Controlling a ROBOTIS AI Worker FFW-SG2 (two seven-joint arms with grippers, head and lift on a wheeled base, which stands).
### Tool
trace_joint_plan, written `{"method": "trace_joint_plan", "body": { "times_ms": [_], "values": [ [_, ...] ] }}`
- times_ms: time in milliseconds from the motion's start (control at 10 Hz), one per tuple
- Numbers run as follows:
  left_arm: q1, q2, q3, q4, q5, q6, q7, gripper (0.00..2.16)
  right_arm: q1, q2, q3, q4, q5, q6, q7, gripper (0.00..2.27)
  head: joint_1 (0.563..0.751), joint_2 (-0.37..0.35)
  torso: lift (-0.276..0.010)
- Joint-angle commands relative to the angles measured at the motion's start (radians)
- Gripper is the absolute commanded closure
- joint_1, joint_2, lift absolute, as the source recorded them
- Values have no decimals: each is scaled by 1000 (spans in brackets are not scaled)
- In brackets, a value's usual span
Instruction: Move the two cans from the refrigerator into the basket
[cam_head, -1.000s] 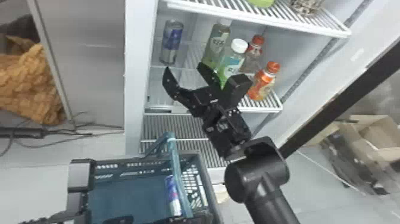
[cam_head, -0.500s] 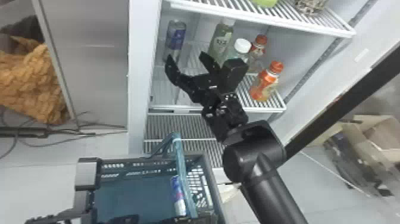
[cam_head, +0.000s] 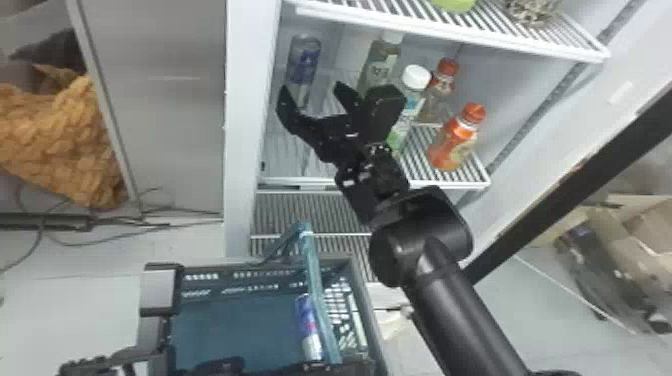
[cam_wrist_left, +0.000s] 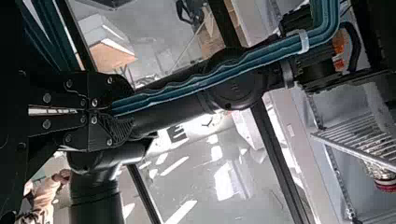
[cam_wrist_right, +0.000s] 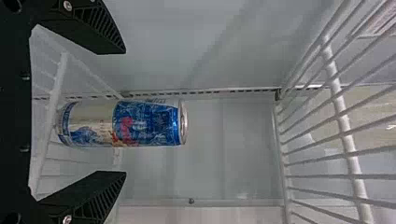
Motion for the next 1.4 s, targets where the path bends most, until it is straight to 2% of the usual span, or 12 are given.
{"method": "trace_joint_plan", "body": {
  "times_ms": [0, 900, 1000, 1200, 1300],
  "values": [
    [-3, 2, -4, 3, 2, -1, 0, 1219, -31, -1, 18, 31, 0, -6, -9, 71, 695, -286, -276],
    [-18, 2, -22, 20, 16, -5, 0, 1219, -166, -9, 92, 154, -54, -6, -48, 82, 695, -273, -276],
    [-21, 2, -24, 20, 18, -5, 0, 1219, -183, -9, 106, 171, -54, -6, -55, 177, 695, -269, -276],
    [-21, 4, -26, 23, 18, -5, 0, 1219, -188, -11, 108, 176, -60, -4, -63, 697, 695, -265, -276],
    [-23, 4, -26, 23, 18, -5, 0, 1219, -188, -11, 108, 176, -64, -6, -65, 889, 695, -266, -276]
  ]
}}
